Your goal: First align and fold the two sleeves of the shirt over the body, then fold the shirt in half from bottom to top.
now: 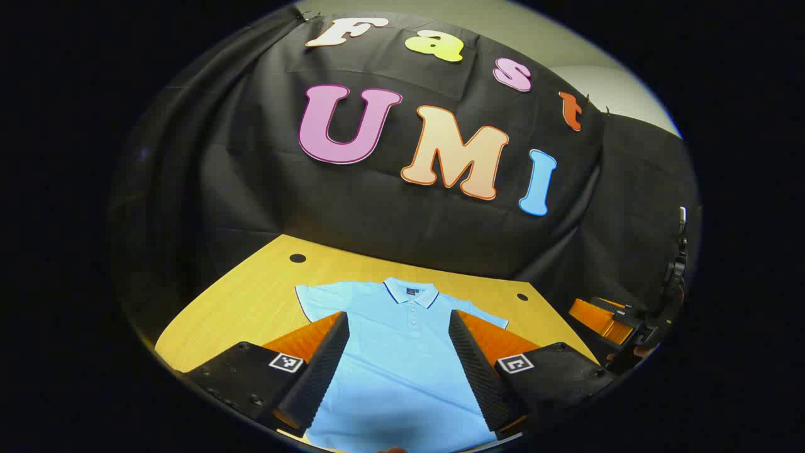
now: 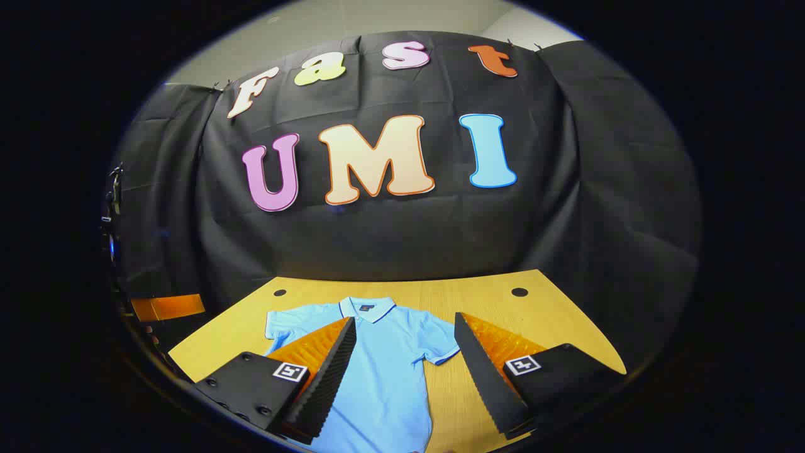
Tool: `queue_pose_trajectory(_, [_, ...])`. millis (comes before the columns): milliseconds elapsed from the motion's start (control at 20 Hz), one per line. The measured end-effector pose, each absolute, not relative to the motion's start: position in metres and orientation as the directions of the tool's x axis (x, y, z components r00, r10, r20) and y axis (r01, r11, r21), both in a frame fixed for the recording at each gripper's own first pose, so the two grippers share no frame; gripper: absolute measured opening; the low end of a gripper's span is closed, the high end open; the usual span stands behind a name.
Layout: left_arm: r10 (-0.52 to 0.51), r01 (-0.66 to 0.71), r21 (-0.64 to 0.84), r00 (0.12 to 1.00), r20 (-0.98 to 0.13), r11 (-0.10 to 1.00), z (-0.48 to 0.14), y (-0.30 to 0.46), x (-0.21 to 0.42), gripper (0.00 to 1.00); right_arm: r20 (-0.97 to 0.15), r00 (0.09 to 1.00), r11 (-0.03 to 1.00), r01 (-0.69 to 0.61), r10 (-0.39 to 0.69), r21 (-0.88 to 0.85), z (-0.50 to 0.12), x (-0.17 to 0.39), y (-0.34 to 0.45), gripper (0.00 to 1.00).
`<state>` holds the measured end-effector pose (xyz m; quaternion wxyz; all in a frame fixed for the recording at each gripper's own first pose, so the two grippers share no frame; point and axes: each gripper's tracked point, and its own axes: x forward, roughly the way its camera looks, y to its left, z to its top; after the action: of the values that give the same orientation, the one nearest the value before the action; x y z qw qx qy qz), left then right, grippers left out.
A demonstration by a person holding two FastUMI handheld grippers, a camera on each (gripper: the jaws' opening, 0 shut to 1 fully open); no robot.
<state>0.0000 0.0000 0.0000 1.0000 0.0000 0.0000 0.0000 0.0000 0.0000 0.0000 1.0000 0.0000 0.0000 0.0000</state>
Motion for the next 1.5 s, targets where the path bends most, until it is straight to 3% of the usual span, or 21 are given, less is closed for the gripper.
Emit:
queue_pose_trajectory(900, [0.014, -0.015, -0.019, 1.0, -0.028, 1.0, -0.008, 0.01, 0.01, 0.96, -0.045, 0.999, 1.0, 0.019, -0.02, -0.017, -0.007, 0.022, -0.013, 0.98])
queue_pose_trajectory(1150, [0.042, -0.043, -0.037, 0.998, -0.044, 0.998, -0.014, 0.017, 0.009, 0.96, -0.12, 0.993, 0.999, 0.011, -0.015, -0.036, -0.028, 0.061, -0.029, 0.98])
queue_pose_trajectory(1200, [0.051, -0.052, -0.038, 0.998, -0.049, 0.998, -0.016, 0.02, 0.008, 0.96, -0.137, 0.99, 0.999, 0.013, -0.017, -0.029, -0.033, 0.071, -0.034, 0.94])
queue_pose_trajectory(1250, [0.062, -0.064, -0.038, 0.997, -0.054, 0.997, -0.018, 0.023, 0.008, 0.96, -0.148, 0.989, 1.0, 0.021, -0.024, -0.023, -0.035, 0.081, -0.04, 0.98])
queue_pose_trajectory(1500, [0.118, -0.122, -0.045, 0.989, -0.088, 0.991, -0.028, 0.037, 0.005, 0.96, -0.21, 0.976, 0.999, 0.049, -0.049, -0.007, -0.054, 0.143, -0.072, 0.98])
